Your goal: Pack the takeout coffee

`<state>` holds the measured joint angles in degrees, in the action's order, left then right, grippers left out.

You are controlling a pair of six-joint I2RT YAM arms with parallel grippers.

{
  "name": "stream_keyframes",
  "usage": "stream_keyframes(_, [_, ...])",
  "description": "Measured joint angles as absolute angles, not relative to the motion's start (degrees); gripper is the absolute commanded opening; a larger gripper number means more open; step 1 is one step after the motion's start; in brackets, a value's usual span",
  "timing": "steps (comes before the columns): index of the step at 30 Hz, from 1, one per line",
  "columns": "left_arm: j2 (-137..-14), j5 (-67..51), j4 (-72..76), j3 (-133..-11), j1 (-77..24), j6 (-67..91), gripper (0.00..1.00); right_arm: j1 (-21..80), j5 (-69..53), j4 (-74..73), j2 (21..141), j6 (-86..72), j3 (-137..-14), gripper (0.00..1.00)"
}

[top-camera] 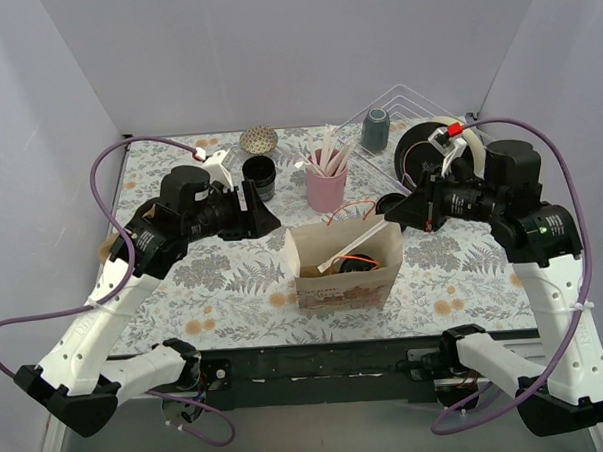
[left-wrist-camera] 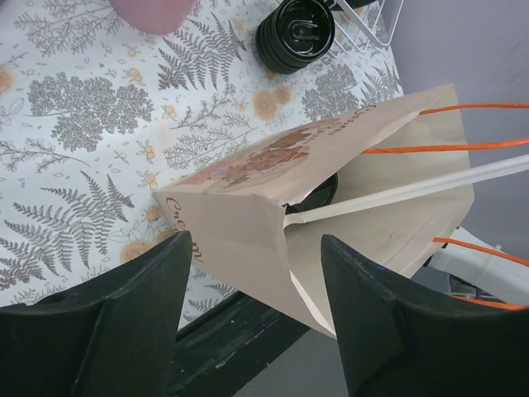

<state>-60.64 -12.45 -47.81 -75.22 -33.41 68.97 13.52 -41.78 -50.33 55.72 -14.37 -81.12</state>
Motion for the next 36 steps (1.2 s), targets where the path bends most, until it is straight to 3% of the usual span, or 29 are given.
stream_keyframes(7, [-60.3,-10.9,-47.6,-75.5,-33.4,68.1,0.67,18.5,-37.1,-46.6,54.7,-17.9,-79.2,0.08])
stream_keyframes(14, [-60.1,-9.5,-47.6,-75.5,-33.4,67.3,0.7,36.6,-22.1,-48.3,61.2,-16.7,-87.6,0.07])
stream_keyframes(22, [-57.6,-5.6,-47.6,-74.8,-33.4,66.7,0.73,47.6,-11.3,-50.0,70.4,-16.6,-92.4,0.13])
stream_keyframes(23, [-57.1,-5.0,-47.7,-74.7,-33.4,66.6,0.73,48.7,-10.9,-50.0,71.5,-16.8,-92.6,0.62])
stream_keyframes(24, [-56.7,-4.6,-47.9,-74.6,-33.4,66.6,0.74,49.6,-10.2,-50.2,72.4,-17.1,-92.9,0.68])
stream_keyframes(25, [-56.5,-4.1,-47.9,-74.6,-33.4,66.5,0.74,50.0,-9.8,-50.2,72.9,-17.9,-93.0,0.98])
stream_keyframes(29, [-56.4,-3.3,-47.8,-74.6,-33.4,66.2,0.76,51.1,-7.7,-51.4,73.5,-18.6,-93.7,0.99])
stream_keyframes(36, [-56.6,-7.1,-46.2,-76.0,-33.4,65.1,0.89,51.1,-5.0,-52.0,71.4,-20.3,-98.3,0.99])
